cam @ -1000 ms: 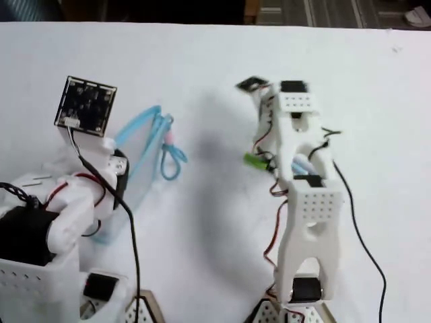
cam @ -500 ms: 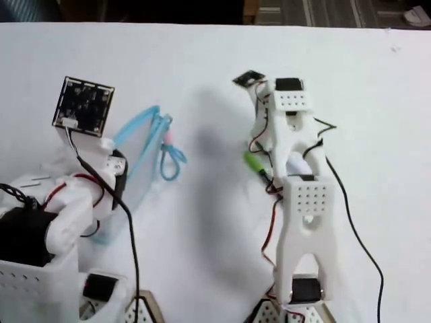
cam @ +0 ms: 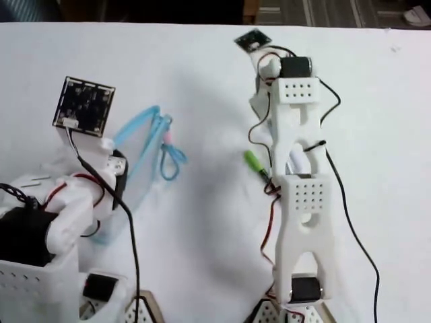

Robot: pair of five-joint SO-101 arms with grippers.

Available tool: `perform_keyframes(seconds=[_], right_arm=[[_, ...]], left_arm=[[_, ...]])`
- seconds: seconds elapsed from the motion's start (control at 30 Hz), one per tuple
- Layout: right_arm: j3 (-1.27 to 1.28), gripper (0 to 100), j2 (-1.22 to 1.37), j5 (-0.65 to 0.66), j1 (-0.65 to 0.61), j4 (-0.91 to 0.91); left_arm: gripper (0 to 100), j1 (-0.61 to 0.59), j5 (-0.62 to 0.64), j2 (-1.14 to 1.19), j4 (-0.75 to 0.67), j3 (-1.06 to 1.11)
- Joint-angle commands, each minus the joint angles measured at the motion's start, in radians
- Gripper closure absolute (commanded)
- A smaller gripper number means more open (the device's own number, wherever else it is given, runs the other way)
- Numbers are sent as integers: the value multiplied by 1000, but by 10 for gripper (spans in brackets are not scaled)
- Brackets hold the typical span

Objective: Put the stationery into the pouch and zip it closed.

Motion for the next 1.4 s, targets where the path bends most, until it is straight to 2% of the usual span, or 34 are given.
perform_keyframes(seconds=[0.0,0.13,0.43,0.63,0.87,0.93,1.07,1.17,1.27,1.37], right_arm=[[-80,982,-21,-29,18,25],[-184,982,-21,-100,12,25],[-419,982,-18,-166,12,24],[-420,982,-82,-313,13,24],[-420,982,-251,-353,-28,24],[-420,982,-337,-404,-51,24],[-420,982,-576,-580,-148,24],[-420,982,-730,-680,-292,16],[-420,982,-796,-723,-440,-16],[-413,982,-777,-726,-522,-15]], left_arm=[[978,-1,11,-5,-15,-6],[978,1,11,-5,-15,-6],[978,-4,11,-5,-17,-5],[978,-4,11,-1,-17,-2],[978,-4,11,-1,-17,-6],[978,-4,11,-1,-17,-6],[978,-4,9,-1,-17,2],[978,-4,9,-4,-15,-2],[978,-4,9,-4,-15,0],[978,-2,9,-1,-15,0]])
